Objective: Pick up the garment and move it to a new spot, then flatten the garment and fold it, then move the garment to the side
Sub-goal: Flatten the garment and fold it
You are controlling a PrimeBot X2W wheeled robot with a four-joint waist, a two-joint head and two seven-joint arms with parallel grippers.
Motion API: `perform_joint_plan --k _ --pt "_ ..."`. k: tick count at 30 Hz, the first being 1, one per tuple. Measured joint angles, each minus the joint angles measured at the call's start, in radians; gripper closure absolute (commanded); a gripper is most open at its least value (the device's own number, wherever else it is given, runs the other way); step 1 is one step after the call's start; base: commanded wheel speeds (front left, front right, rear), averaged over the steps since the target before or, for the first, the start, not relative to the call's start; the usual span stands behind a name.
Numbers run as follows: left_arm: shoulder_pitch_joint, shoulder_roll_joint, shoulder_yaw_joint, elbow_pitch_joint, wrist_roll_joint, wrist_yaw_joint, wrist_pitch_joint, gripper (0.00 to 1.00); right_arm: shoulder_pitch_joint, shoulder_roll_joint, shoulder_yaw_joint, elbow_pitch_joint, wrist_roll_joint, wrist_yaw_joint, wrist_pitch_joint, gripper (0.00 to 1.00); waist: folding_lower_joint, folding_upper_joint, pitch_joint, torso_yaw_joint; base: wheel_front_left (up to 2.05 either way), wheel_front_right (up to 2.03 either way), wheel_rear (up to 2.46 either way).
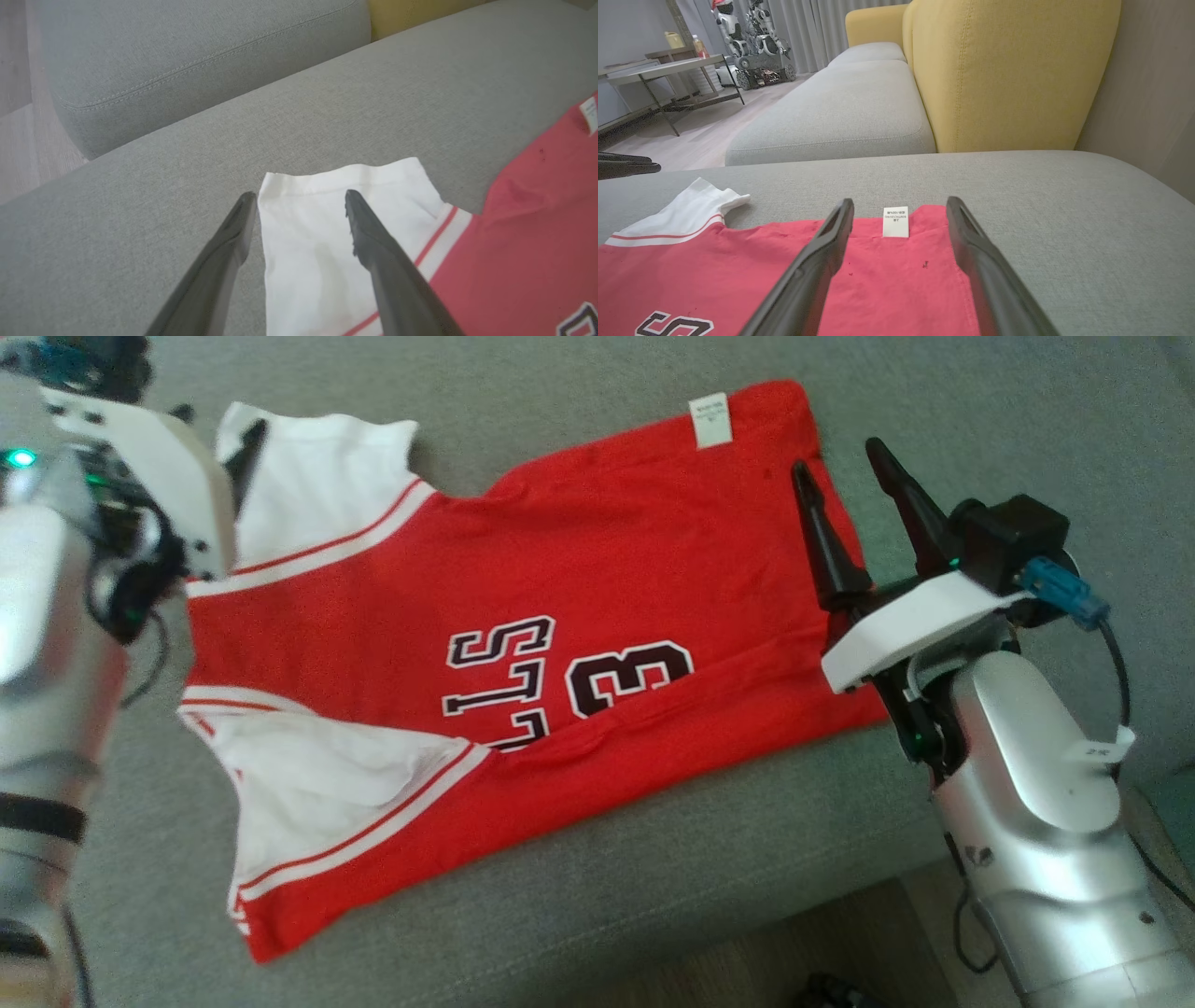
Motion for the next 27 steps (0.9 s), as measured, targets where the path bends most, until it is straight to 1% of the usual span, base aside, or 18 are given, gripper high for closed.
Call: perform_joint_plan --k 3,5,11,16,22,24,25,26,27 --pt "-0.040 0.044 -0.056 0.032 -0.005 0.000 0.014 0.00 -0.018 0.005 0.011 0.009 0.000 0.000 -0.013 0.00 0.0000 0.0000 0.025 -0.026 0.00 0.00 0.00" --pt "-0.053 0.057 -0.076 0.058 -0.018 0.000 0.017 0.00 -0.023 0.010 0.014 0.011 0.000 0.000 -0.018 0.00 0.0000 0.0000 0.037 -0.040 0.00 0.00 0.00" --pt "-0.094 0.074 -0.123 0.135 -0.021 0.000 0.009 0.00 -0.032 0.017 0.032 0.025 0.000 0.000 -0.036 0.00 0.0000 0.0000 0.066 -0.067 0.00 0.00 0.00" --pt "-0.130 0.085 -0.146 0.185 -0.022 0.000 -0.020 0.00 -0.042 0.023 0.035 0.026 0.002 0.000 -0.040 0.00 0.0000 0.0000 0.086 -0.079 0.00 0.00 0.00" --pt "-0.158 0.084 -0.174 0.221 -0.036 0.000 -0.048 0.00 -0.042 0.023 0.034 0.027 0.002 0.000 -0.043 0.00 -0.0001 0.0000 0.102 -0.084 0.00 0.00 0.00" --pt "-0.166 0.079 -0.196 0.233 -0.047 0.000 -0.051 0.00 -0.044 0.024 0.034 0.029 0.001 0.000 -0.043 0.00 -0.0001 0.0000 0.108 -0.082 0.00 0.00 0.00" --pt "-0.166 0.075 -0.203 0.234 -0.062 0.000 -0.051 0.09 -0.046 0.024 0.033 0.031 0.001 0.000 -0.043 0.00 -0.0001 0.0000 0.109 -0.080 0.00 0.00 0.00" --pt "-0.166 0.075 -0.203 0.234 -0.062 0.000 -0.051 0.65 -0.046 0.024 0.033 0.031 0.001 0.000 -0.043 0.00 -0.0001 0.0000 0.109 -0.080 0.00 0.00 0.00" --pt "-0.166 0.069 -0.212 0.233 -0.077 0.000 -0.051 1.00 -0.048 0.024 0.032 0.033 0.001 0.000 -0.043 0.00 0.0000 0.0000 0.110 -0.077 0.00 0.00 0.00"
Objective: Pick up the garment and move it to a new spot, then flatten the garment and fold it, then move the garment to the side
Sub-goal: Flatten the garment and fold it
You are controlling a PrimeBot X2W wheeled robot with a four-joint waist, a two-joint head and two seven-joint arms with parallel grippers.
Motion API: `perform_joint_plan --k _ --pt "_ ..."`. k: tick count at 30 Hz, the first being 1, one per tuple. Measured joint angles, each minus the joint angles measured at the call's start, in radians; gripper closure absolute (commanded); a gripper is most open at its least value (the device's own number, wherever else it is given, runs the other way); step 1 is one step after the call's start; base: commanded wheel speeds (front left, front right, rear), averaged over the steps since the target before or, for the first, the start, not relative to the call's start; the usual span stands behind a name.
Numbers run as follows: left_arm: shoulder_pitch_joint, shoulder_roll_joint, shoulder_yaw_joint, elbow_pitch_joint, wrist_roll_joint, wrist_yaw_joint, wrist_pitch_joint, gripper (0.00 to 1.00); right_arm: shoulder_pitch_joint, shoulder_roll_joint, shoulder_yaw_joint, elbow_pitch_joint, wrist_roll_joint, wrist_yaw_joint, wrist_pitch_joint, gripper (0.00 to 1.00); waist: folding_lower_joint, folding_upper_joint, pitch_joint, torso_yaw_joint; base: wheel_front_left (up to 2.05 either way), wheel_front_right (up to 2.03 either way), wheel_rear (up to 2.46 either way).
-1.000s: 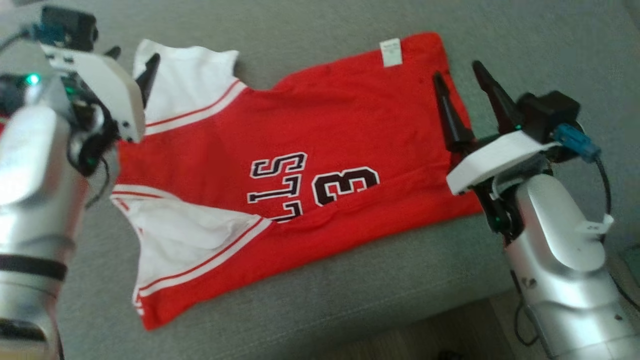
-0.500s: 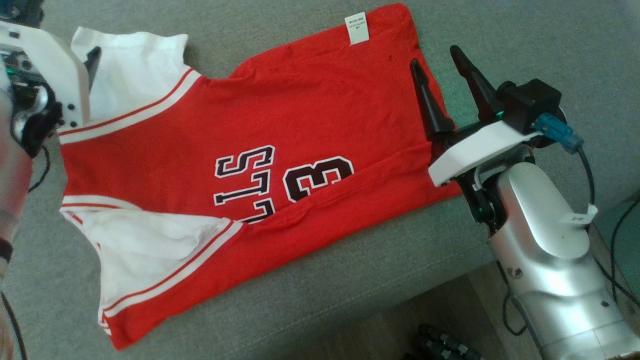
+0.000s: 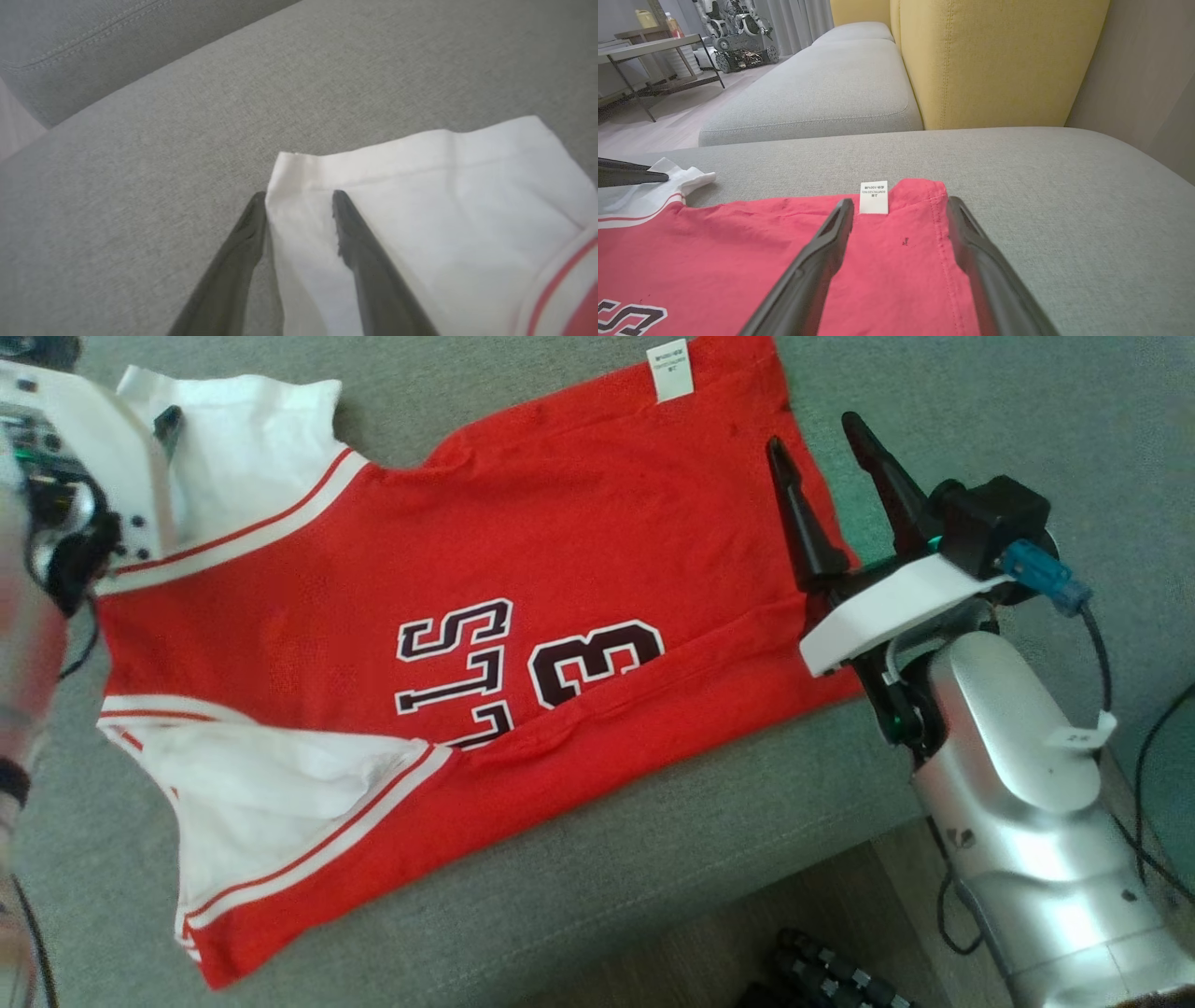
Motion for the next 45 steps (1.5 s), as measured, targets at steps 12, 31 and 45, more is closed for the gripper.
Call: perform_joint_plan --k 12,31,45 --pt "0.002 -0.050 -0.066 -0.065 -0.131 0.000 -0.142 1.00 -0.019 -0.034 -0.056 0.030 -0.006 0.000 0.027 0.00 0.0000 0.0000 -0.027 0.094 0.00 0.00 0.00" --pt "0.158 -0.026 -0.181 -0.452 -0.199 0.019 -0.262 1.00 -0.193 -0.230 -0.190 0.339 -0.028 0.000 0.266 0.00 -0.0001 0.0000 -0.076 0.352 0.00 0.00 0.00" --pt "0.193 0.027 -0.190 -0.682 -0.204 0.081 -0.222 1.00 -0.315 -0.276 -0.149 0.541 -0.044 0.000 0.300 0.62 0.0000 0.0000 -0.018 0.408 0.00 0.00 0.00"
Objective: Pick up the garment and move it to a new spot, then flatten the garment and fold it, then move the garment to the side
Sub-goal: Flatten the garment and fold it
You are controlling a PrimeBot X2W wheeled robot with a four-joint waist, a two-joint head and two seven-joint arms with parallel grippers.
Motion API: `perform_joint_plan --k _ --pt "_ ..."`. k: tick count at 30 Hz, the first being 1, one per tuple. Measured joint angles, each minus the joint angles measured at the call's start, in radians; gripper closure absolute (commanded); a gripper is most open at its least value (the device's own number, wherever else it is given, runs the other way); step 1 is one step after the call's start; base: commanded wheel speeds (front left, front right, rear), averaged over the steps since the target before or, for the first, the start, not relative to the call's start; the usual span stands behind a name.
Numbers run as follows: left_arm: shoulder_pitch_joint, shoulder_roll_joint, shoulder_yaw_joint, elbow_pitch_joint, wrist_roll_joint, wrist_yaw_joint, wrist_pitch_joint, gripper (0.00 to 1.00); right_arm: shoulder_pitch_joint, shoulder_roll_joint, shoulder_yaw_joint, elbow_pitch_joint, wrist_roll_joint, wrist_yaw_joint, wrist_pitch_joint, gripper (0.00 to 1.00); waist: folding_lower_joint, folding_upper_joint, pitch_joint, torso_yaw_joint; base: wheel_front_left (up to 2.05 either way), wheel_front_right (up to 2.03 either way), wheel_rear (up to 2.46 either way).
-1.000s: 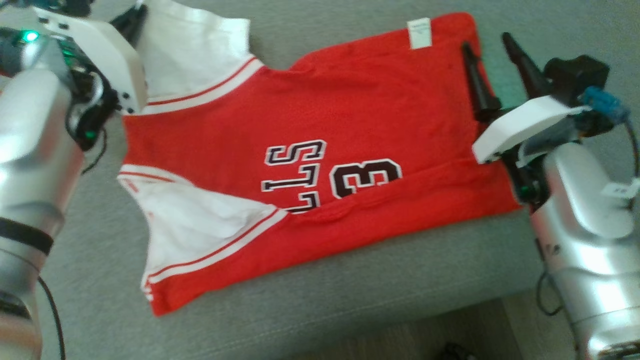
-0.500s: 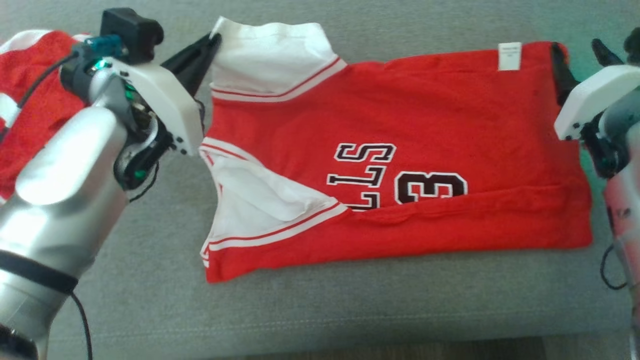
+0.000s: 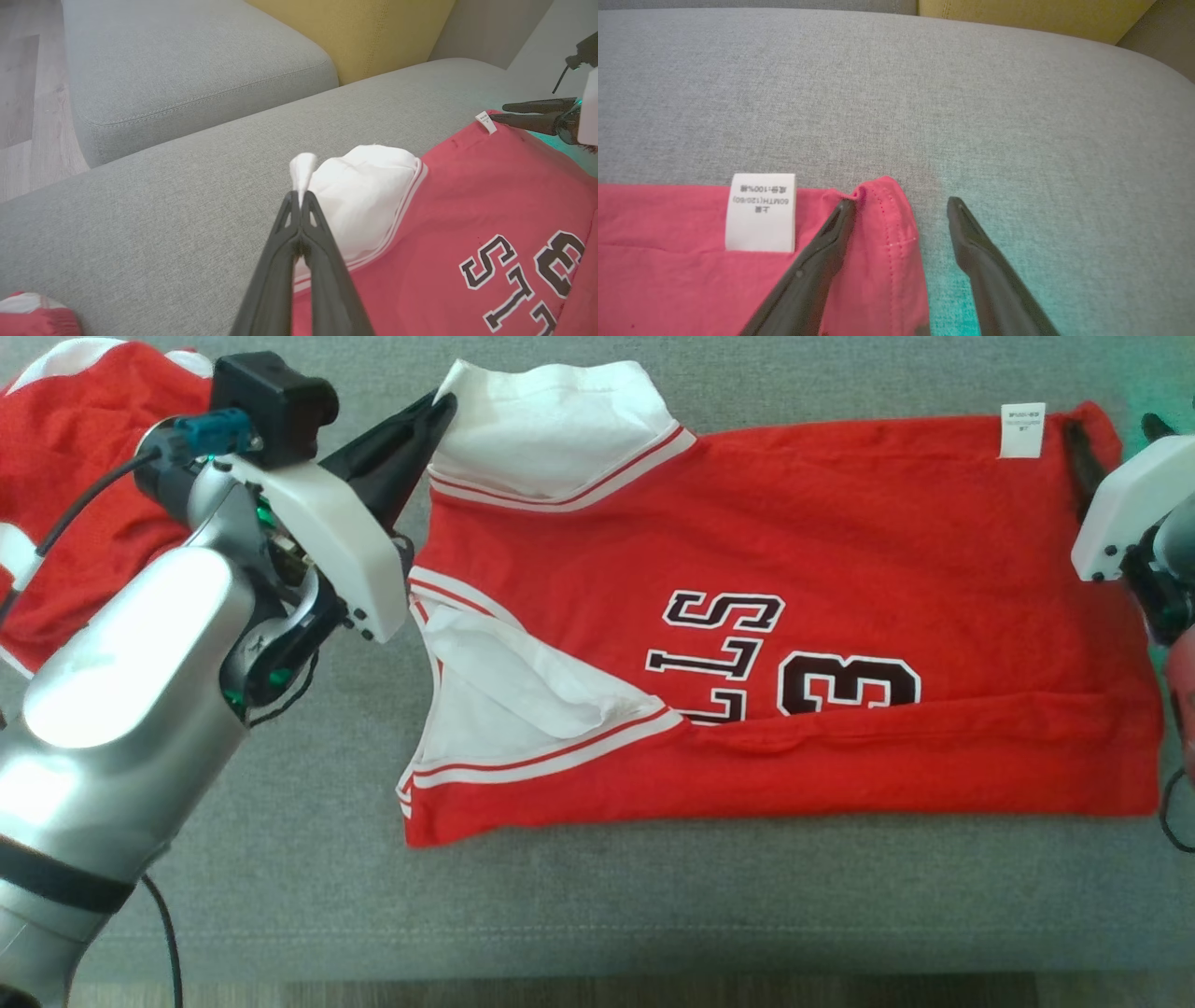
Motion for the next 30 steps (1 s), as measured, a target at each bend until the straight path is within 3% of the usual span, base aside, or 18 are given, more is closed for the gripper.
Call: perform_joint_plan --k 1,11,18,30 --pt "0.000 0.002 -0.002 -0.006 0.000 0.004 0.003 1.00 -0.006 0.000 0.002 0.008 0.001 0.000 0.000 1.00 0.0000 0.0000 0.001 0.001 0.00 0.00 0.00" --pt "0.003 0.014 -0.005 -0.015 -0.001 0.027 0.003 1.00 -0.023 0.005 0.050 0.046 0.086 0.000 -0.003 1.00 0.0000 0.0000 -0.005 -0.005 0.00 0.00 0.00" --pt "0.002 0.011 0.020 0.028 -0.002 0.056 -0.024 1.00 -0.044 -0.003 0.062 0.058 0.101 0.000 -0.102 1.00 0.0000 0.0000 -0.009 -0.013 0.00 0.00 0.00" --pt "-0.097 -0.079 0.072 0.213 0.009 0.095 -0.158 1.00 -0.129 0.008 -0.005 0.148 0.087 0.000 -0.275 1.00 0.0000 0.0000 -0.012 -0.021 0.00 0.00 0.00"
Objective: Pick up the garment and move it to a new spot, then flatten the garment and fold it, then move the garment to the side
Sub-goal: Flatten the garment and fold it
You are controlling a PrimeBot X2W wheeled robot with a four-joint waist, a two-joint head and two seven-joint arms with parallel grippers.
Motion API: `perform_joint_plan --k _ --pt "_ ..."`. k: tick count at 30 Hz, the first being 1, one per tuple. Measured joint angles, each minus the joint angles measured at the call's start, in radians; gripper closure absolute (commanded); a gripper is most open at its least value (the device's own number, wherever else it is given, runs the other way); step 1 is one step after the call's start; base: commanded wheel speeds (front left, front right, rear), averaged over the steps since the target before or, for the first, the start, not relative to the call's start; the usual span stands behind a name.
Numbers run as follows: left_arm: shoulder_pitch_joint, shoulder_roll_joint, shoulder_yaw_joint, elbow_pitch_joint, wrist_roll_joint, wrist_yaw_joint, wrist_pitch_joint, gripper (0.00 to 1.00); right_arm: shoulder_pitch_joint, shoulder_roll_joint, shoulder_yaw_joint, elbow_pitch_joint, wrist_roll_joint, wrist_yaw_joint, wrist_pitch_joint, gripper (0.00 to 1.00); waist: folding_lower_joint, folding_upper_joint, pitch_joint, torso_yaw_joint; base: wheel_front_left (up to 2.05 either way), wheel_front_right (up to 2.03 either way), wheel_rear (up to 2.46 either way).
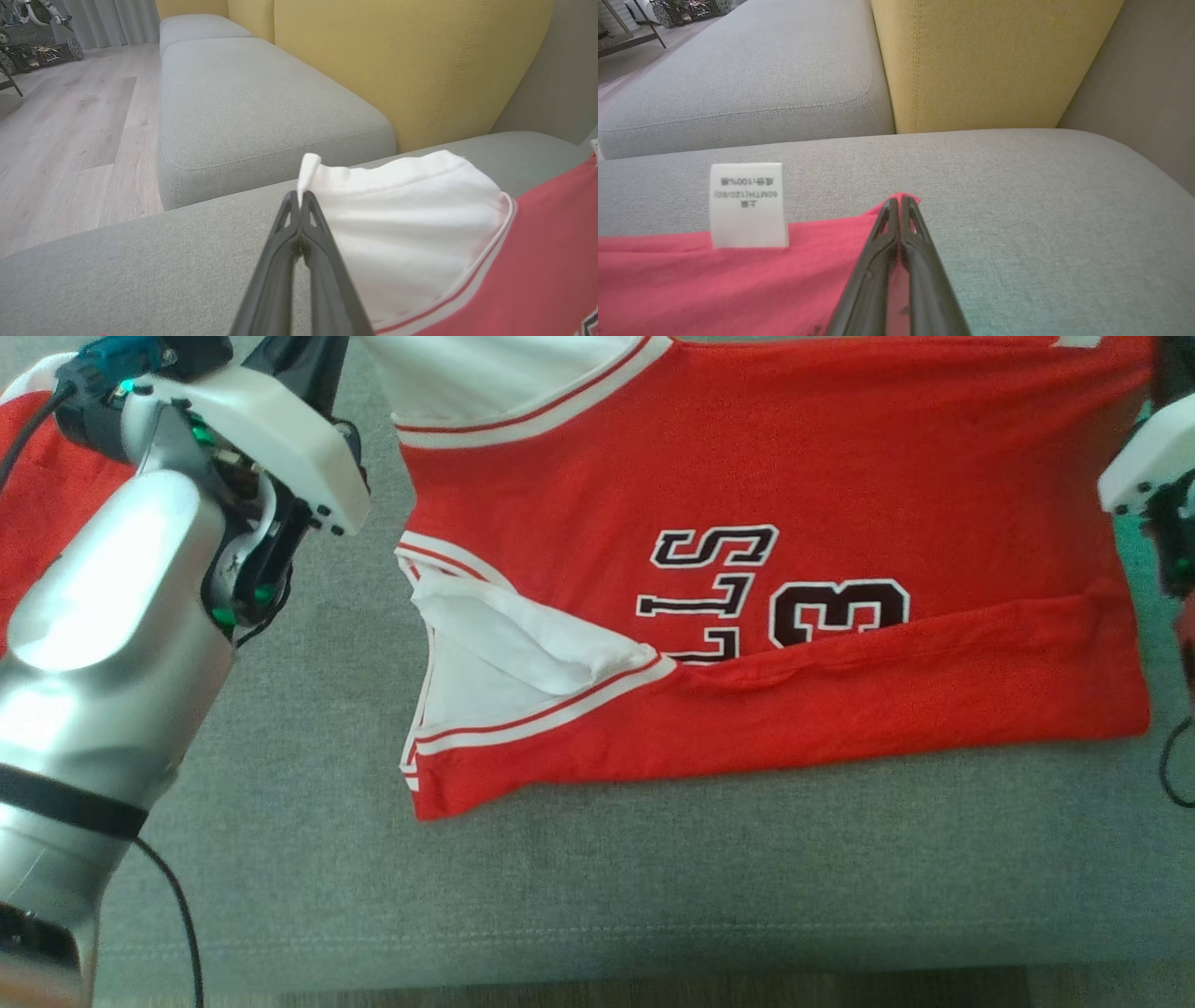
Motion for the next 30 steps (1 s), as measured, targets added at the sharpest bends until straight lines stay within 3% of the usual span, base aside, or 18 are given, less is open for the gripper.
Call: perform_joint_plan --k 9,15,25,30 --pt "0.024 -0.004 -0.035 0.034 0.011 -0.045 -0.029 1.00 0.017 0.025 0.009 0.028 0.027 0.000 -0.060 1.00 0.0000 0.0000 -0.033 0.001 0.00 0.00 0.00" --pt "0.145 0.052 -0.067 -0.064 0.009 -0.051 -0.010 1.00 0.124 0.019 0.064 -0.003 0.081 0.000 -0.059 1.00 0.0000 0.0000 -0.084 0.007 0.00 0.00 0.00" --pt "0.361 0.199 -0.120 -0.344 -0.017 0.023 0.093 1.00 0.319 -0.053 0.175 -0.138 0.216 0.000 0.082 1.00 -0.0001 0.0000 -0.192 0.017 0.00 0.00 0.00" --pt "0.447 0.245 -0.155 -0.436 -0.031 0.046 0.151 1.00 0.405 -0.089 0.209 -0.204 0.271 0.000 0.160 1.00 -0.0001 0.0001 -0.233 0.017 0.00 0.00 0.00"
